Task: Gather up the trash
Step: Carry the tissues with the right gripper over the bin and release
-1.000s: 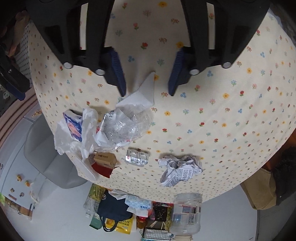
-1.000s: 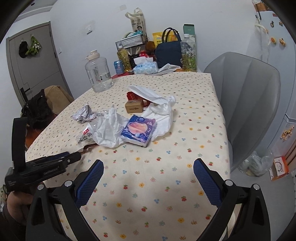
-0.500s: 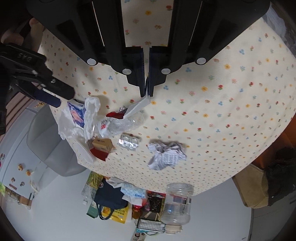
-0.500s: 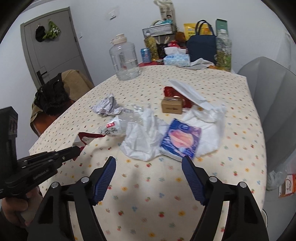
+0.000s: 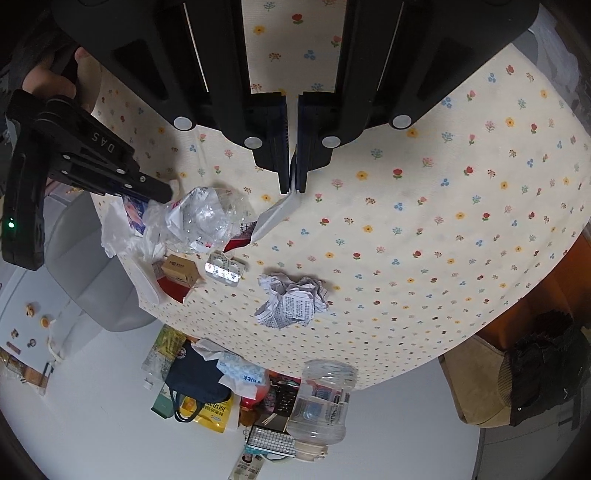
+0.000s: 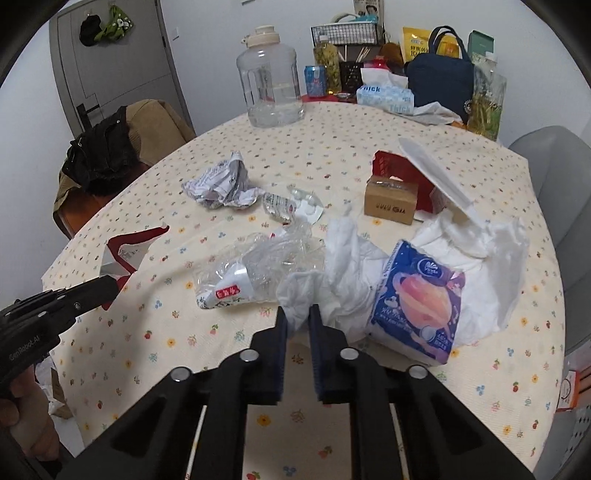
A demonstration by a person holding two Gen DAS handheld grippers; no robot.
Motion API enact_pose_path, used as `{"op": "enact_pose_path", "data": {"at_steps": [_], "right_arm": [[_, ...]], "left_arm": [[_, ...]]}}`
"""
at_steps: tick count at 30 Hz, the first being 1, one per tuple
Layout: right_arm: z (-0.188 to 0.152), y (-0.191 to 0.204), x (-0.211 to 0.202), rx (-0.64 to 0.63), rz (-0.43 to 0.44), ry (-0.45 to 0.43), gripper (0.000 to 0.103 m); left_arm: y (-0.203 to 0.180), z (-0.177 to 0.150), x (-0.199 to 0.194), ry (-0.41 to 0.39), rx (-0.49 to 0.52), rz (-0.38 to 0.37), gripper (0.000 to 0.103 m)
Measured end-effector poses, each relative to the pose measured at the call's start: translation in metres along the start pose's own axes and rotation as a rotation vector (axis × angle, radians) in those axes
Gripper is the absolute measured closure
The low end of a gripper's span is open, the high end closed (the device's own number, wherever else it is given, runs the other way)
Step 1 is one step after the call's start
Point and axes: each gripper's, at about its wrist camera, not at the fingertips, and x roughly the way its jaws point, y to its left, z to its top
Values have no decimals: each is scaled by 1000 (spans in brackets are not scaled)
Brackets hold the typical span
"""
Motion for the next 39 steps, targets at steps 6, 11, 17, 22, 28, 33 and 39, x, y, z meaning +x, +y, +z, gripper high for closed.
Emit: {"op": "enact_pose_path", "data": {"at_steps": [6, 11, 17, 22, 28, 33, 39], "right_arm": [[-2, -2, -35, 3, 17, -69, 97], [-4, 0, -66, -13, 32, -127, 97], [-9, -10, -96, 25, 43, -175, 97], [-18, -24, -120, 65, 31, -209, 98], [-32, -43, -145, 91, -18, -233, 98], [-47, -67, -165, 142, -78, -253, 97], [-63, -99, -186, 215, -147, -270, 97]], "left_arm": [[-9, 2, -5, -15, 14, -21, 99], [-21, 6, -11, -33, 26, -44, 99], [-43, 5, -16, -41, 62, -74, 99], [-66, 6, -16, -40, 102, -96, 99], [-103, 10, -18, -54, 167, -132, 99], [-136, 9, -20, -62, 223, -165, 99], [-175, 5, -17, -55, 283, -207, 99]]}}
